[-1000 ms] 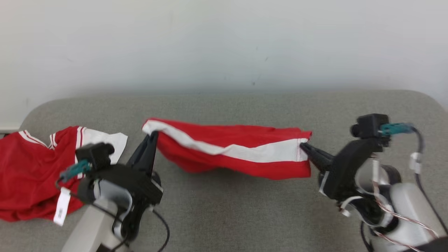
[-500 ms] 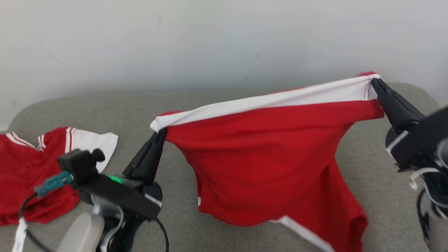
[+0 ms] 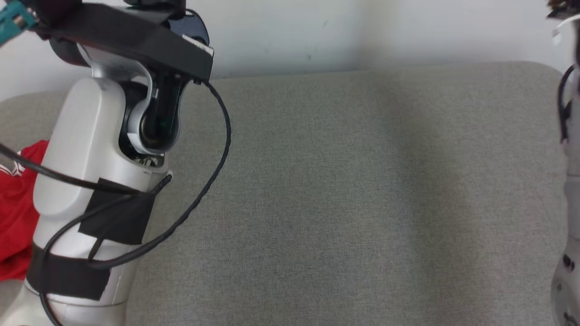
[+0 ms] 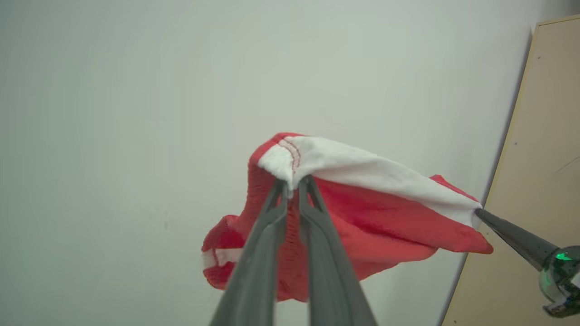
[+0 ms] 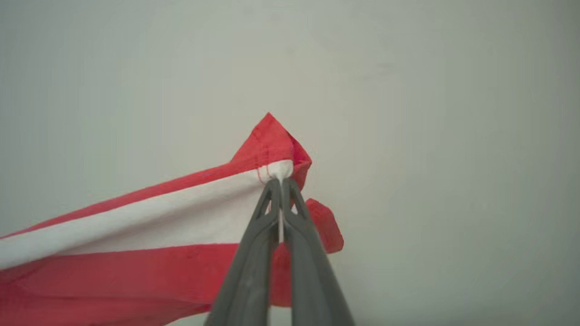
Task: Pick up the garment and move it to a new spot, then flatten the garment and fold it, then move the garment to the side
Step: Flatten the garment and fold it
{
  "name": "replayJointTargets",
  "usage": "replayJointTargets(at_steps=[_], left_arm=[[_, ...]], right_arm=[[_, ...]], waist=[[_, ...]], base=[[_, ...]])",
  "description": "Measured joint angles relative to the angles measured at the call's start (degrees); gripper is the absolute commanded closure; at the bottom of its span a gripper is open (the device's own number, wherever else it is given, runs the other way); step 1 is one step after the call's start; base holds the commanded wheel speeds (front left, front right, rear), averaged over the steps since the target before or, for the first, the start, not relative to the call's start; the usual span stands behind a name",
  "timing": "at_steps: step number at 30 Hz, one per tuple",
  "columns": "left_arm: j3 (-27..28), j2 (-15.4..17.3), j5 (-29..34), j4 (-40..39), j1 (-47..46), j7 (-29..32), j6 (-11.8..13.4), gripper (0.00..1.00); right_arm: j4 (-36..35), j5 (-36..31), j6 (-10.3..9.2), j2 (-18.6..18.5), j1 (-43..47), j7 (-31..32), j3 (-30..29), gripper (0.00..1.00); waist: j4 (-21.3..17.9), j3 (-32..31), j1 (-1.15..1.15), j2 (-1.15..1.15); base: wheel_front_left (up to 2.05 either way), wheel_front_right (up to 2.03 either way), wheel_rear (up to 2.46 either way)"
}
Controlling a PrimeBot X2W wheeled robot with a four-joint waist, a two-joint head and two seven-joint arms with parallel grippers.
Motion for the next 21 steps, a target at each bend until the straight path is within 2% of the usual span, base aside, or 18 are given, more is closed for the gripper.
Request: replayJointTargets(at_steps=[5, 10, 17, 21], left_arm=[[-3.24, 1.89, 0.56, 5.13, 8.44, -0.09, -1.54, 1.00], [-6.66, 3.85, 2.15, 11.15, 18.61, -0.64, -3.36, 1.00], [-8.02, 3.89, 2.60, 16.05, 21.21, -2.82, -4.41, 1.00], [-7.99, 3.31, 2.64, 19.90, 20.35, -4.97, -5.35, 1.00]], right_arm=[[1.94, -0.51, 2.68, 0.34, 11.16, 1.64, 4.48, 1.00], [3.57, -0.16, 3.21, 2.97, 23.26, 2.63, 6.77, 1.00], [4.15, -0.15, 4.34, 3.63, 25.75, 1.93, 8.00, 1.00], [5.44, -0.15, 5.80, 1.86, 26.78, 1.11, 7.23, 1.00]], waist=[[-0.59, 1.35, 0.01, 0.01], [-1.66, 3.31, 0.01, 0.01], [-3.54, 6.20, 0.00, 0.01], [-4.82, 7.46, 0.01, 0.01]], base=[[0.00, 0.00, 0.00], [0.00, 0.00, 0.00], [0.00, 0.00, 0.00], [0.00, 0.00, 0.00]])
